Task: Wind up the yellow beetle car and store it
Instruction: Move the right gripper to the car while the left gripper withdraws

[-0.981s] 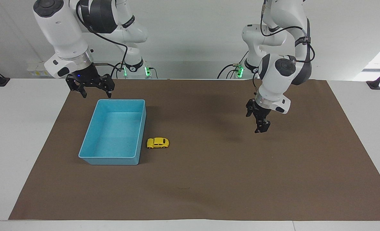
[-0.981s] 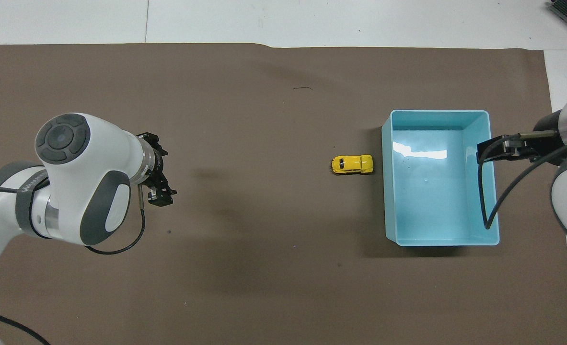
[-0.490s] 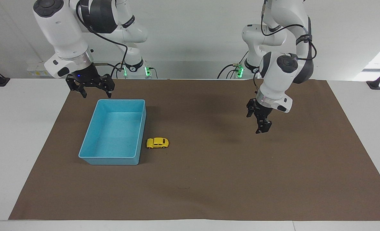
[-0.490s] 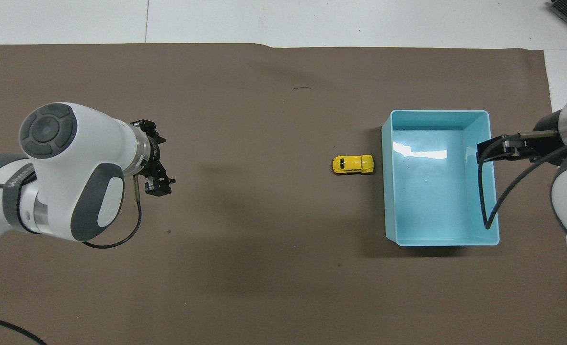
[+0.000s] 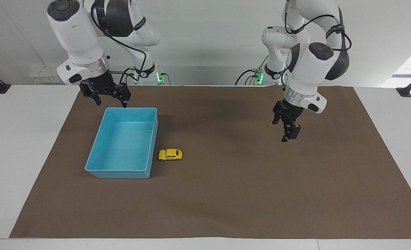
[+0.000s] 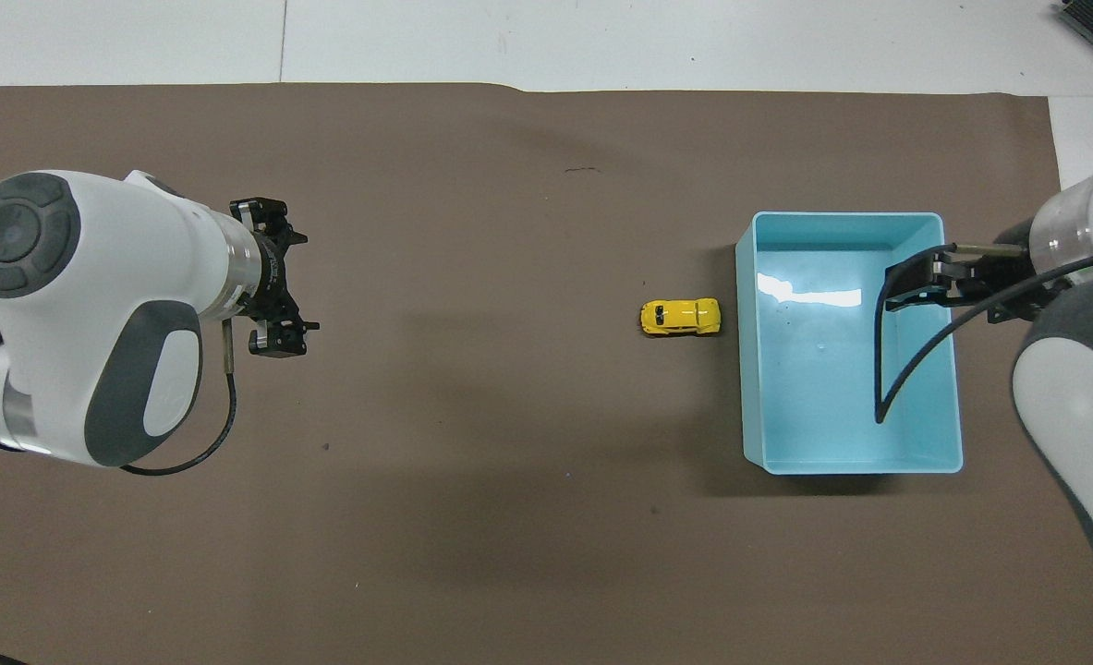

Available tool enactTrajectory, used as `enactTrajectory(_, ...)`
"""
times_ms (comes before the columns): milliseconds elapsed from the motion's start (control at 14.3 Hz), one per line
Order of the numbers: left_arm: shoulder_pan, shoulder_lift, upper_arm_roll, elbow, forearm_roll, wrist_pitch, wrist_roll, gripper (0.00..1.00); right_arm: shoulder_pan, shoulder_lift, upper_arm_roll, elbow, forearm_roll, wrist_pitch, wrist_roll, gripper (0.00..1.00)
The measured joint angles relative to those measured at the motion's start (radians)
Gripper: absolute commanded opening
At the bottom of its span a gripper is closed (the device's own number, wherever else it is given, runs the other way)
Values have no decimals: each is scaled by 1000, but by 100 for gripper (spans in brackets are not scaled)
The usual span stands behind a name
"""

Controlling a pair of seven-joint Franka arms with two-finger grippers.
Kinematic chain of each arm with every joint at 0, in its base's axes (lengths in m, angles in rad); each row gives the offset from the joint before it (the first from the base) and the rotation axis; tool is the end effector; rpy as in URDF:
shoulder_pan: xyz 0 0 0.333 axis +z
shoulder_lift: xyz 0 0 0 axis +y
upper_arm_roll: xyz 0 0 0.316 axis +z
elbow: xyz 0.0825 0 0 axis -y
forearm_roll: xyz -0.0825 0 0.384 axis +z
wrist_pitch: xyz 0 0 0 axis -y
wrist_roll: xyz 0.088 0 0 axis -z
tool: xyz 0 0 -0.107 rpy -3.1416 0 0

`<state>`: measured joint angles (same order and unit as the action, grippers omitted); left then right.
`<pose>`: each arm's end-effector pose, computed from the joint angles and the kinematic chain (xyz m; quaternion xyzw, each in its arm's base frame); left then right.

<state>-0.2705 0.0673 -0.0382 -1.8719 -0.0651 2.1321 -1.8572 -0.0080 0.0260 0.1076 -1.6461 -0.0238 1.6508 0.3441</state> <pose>0.5694 -0.1841 0.4934 0.7009 0.7061 0.0183 0.0993 0.5642 0.0533 0.5812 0.9926 -0.1209 -0.0080 0.0125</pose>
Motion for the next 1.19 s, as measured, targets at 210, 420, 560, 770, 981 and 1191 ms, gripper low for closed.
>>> enactTrajectory(210, 0, -1, 2, 42, 0, -31, 133, 100, 43, 1, 1, -1, 1, 8, 272, 100)
enactTrajectory(420, 0, -7, 1, 53, 1, -39, 269, 100, 70, 5, 2, -2, 2, 12, 507, 100)
enactTrajectory(560, 0, -19, 3, 54, 2, -53, 438, 100, 99, 19, 2, -4, 2, 18, 694, 100)
enactTrajectory(770, 3, -32, 13, 54, 3, -103, 689, 100, 158, 53, 3, -6, 1, 48, 975, 100)
enactTrajectory(981, 43, -41, 20, 55, 4, -130, 951, 100, 202, 97, 3, -8, 0, 98, 1201, 100)
enactTrajectory(1191, 123, -63, 24, 55, 4, -188, 1368, 100, 224, 145, 3, -13, 0, 164, 1365, 100)
